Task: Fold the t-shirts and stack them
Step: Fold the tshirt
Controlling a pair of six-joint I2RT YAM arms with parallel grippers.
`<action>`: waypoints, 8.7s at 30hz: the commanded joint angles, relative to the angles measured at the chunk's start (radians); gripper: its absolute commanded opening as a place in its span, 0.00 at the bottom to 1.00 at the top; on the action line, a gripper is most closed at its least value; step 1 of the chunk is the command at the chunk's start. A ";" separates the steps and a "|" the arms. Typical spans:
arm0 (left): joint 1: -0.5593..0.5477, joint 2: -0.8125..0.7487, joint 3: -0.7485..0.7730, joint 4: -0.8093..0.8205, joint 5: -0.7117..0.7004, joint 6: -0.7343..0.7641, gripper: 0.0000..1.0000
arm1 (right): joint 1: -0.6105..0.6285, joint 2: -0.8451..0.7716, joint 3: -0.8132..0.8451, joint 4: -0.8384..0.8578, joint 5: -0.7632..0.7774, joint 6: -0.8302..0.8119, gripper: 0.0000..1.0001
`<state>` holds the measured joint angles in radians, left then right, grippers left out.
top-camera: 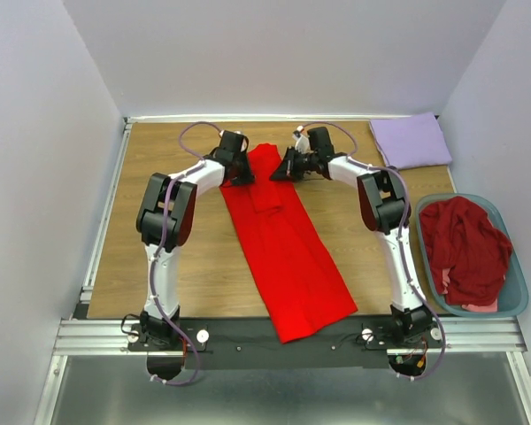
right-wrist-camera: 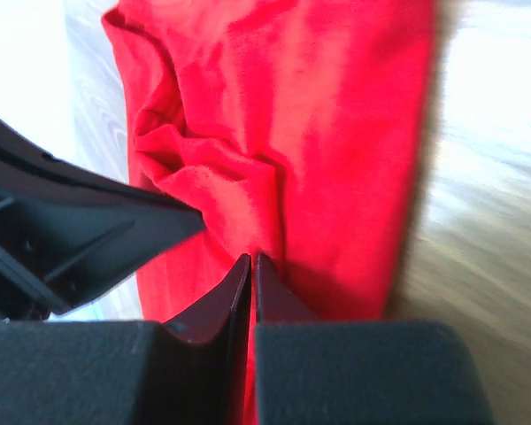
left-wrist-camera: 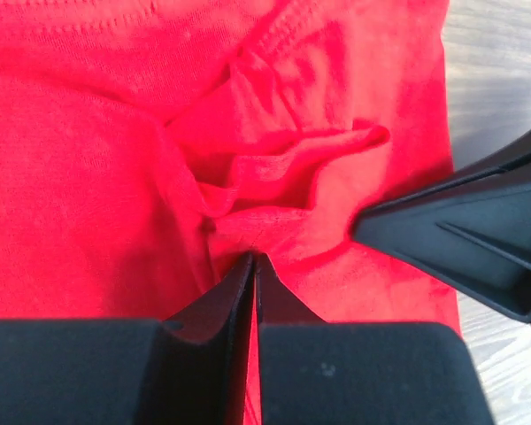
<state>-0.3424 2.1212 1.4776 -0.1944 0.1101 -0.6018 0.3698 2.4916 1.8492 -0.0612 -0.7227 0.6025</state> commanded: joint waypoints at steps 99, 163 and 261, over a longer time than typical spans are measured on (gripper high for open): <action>-0.319 -0.936 -0.869 -0.184 -0.062 -0.104 0.75 | 0.007 -1.113 -1.190 -0.470 0.421 -0.149 0.52; -0.532 -0.512 -0.655 -0.393 -0.224 -0.197 0.36 | 0.041 -1.027 -1.266 -0.345 0.370 -0.145 0.00; -0.121 -0.513 -0.368 -0.108 -0.296 0.114 0.66 | 0.041 -0.684 -0.424 -0.462 0.668 -0.306 0.39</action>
<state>-0.4278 1.7325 1.1206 -0.2878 -0.1173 -0.4641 0.3813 1.9301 1.4593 -0.5701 -0.0406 0.3092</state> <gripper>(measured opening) 0.656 0.389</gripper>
